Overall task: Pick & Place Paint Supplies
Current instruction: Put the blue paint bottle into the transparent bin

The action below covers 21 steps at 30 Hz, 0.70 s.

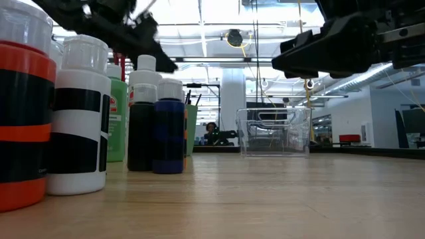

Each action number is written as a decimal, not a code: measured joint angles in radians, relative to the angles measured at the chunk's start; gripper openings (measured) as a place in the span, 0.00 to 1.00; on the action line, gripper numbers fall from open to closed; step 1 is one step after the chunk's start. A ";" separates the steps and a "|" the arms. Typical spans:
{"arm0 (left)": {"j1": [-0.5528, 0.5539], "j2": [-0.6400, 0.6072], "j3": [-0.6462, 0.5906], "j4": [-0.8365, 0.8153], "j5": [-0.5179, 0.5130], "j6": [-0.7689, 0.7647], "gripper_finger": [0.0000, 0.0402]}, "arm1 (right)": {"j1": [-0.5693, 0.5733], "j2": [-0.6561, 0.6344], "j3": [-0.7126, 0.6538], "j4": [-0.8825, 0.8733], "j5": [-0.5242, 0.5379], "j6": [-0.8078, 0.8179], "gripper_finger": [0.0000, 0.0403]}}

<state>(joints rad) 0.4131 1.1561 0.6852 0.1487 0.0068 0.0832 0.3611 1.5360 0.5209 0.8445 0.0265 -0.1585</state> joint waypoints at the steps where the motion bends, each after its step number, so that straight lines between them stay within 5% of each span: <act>1: -0.009 -0.037 0.008 -0.045 0.014 -0.007 0.45 | 0.000 0.000 0.000 -0.003 0.000 -0.001 0.23; 6: -0.086 -0.260 0.022 -0.317 0.071 -0.013 0.38 | 0.000 0.000 0.000 -0.002 0.002 -0.016 0.23; 12: -0.178 -0.554 0.023 -0.560 -0.031 -0.011 0.05 | 0.000 0.000 0.000 -0.003 0.003 -0.012 0.23; 16: -0.199 -0.709 -0.049 -0.565 -0.037 -0.031 0.03 | -0.001 0.000 0.000 0.004 0.003 -0.011 0.23; 21: -0.220 -0.814 -0.287 -0.430 -0.078 -0.032 0.01 | -0.001 0.000 0.000 0.003 0.003 -0.045 0.23</act>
<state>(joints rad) 0.1929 0.3419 0.3980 -0.2813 -0.0709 0.0511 0.3597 1.5360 0.5209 0.8480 0.0297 -0.2035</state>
